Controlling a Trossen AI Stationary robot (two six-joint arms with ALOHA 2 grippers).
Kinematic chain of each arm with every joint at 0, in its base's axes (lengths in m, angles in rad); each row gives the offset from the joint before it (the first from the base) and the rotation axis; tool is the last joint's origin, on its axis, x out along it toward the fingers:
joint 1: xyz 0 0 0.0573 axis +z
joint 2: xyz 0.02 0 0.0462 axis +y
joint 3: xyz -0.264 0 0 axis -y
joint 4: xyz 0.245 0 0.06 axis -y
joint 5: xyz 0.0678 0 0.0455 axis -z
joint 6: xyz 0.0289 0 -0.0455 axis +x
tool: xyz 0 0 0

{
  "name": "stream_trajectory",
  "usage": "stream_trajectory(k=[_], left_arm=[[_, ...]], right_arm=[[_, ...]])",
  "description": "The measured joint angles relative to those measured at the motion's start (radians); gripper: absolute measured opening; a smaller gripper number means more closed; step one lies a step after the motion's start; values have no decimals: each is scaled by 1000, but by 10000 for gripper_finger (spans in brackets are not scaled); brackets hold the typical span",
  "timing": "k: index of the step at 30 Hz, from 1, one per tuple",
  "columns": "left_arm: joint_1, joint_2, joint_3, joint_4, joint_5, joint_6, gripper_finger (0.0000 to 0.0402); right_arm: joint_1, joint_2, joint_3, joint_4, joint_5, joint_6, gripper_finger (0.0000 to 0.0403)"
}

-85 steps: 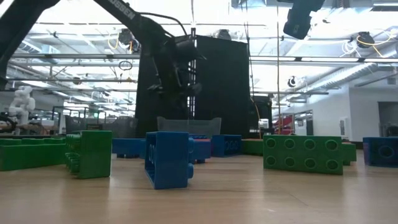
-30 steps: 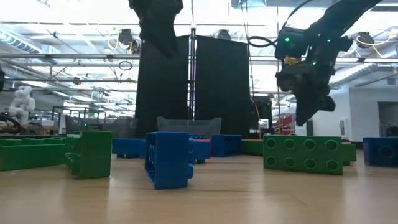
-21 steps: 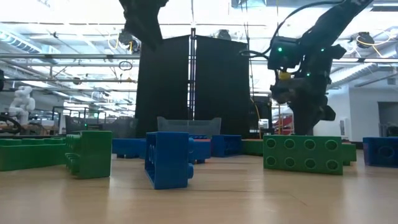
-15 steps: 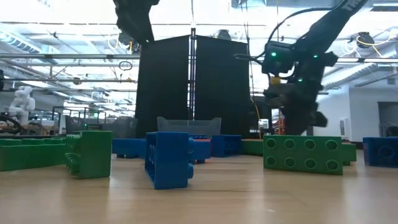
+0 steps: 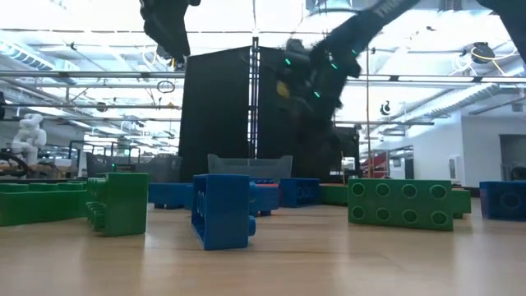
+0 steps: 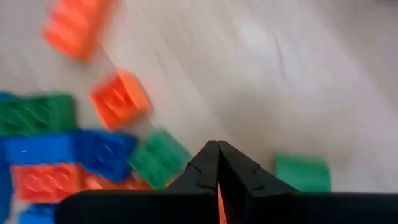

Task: Sort blocks
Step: Put the green gamepiece into the top left black bin

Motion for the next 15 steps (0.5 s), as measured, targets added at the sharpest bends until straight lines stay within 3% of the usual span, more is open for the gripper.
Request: stream_trajectory(k=[4, 7, 11, 15], left_arm=[[0, -2, 0, -30, 0, -30, 297], [0, -2, 0, -51, 0, -47, 297], [-1, -2, 0, -49, 0, -51, 297], [0, -6, 0, -49, -1, -51, 297]], right_arm=[[23, -14, 136, -171, 138, -70, 0], [36, -54, 153, -340, 290, -90, 0], [31, -58, 83, -508, 390, -57, 0], [29, -58, -51, -471, 397, -20, 0]])
